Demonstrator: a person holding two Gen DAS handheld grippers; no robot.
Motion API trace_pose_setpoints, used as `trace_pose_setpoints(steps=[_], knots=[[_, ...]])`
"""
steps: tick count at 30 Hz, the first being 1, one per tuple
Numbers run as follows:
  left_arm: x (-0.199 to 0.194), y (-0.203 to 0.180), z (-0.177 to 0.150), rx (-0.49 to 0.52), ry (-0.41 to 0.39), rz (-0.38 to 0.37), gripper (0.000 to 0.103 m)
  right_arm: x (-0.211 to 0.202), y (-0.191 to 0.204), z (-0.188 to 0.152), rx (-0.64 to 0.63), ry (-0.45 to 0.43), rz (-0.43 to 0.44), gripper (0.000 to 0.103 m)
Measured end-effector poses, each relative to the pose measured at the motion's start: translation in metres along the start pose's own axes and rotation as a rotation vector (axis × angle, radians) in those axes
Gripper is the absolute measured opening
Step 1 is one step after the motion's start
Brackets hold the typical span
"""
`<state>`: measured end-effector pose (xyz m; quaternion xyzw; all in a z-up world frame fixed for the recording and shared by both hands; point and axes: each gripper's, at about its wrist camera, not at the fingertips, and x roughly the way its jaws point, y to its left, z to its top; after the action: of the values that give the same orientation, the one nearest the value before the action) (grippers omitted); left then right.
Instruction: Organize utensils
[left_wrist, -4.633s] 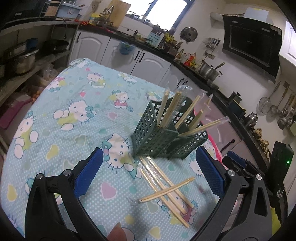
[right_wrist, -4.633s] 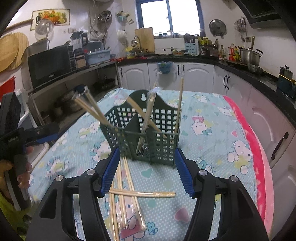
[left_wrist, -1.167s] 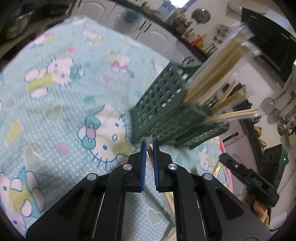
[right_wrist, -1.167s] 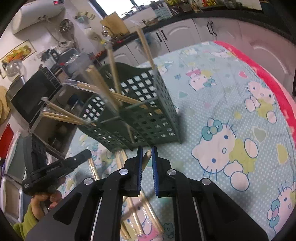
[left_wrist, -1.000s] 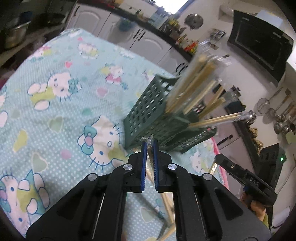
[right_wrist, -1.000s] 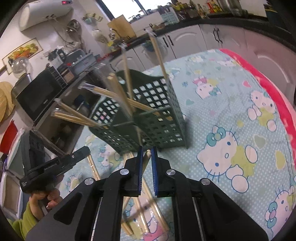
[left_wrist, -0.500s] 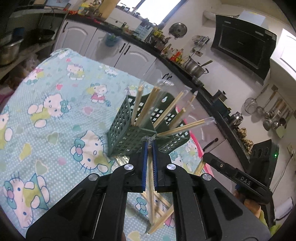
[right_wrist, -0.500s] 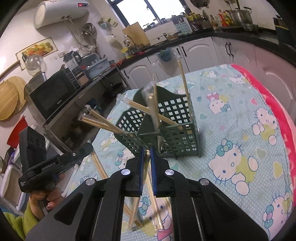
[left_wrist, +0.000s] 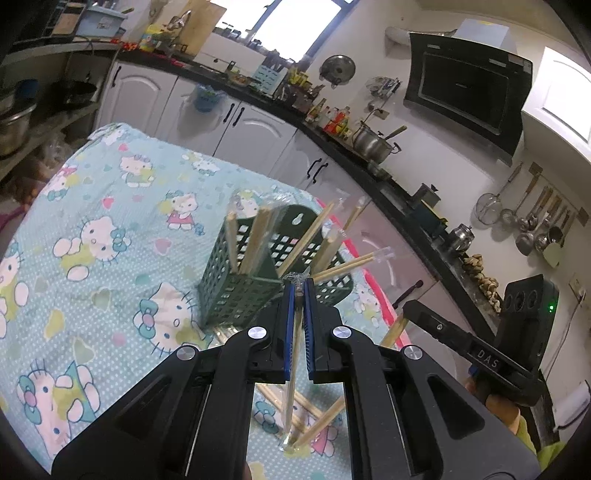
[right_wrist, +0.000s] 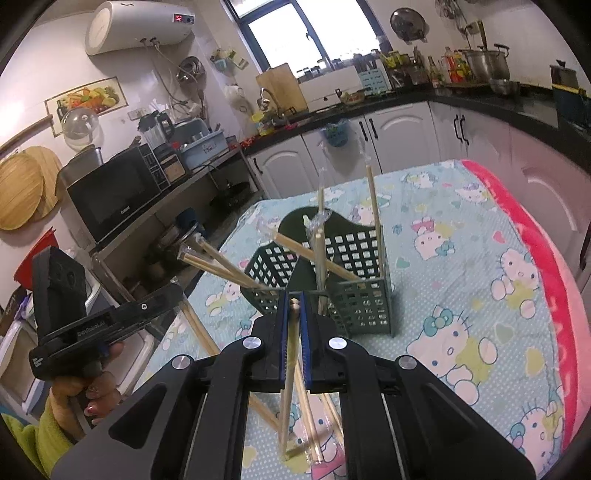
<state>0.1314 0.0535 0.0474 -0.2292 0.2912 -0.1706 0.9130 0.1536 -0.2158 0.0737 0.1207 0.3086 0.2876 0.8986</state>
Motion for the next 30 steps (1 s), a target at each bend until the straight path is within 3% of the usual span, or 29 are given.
trace_pose_setpoints(steps=[15,30], knots=[[-0.005,-0.03,0.024,0.065,-0.058,-0.017,0.002,-0.026,0.002,0.023,-0.038,-0.101,-0.035,0.006],[-0.028,-0.047,0.067,0.121,-0.199,0.023,0.002,-0.054,0.0,0.063,-0.095,-0.248,-0.093,0.006]])
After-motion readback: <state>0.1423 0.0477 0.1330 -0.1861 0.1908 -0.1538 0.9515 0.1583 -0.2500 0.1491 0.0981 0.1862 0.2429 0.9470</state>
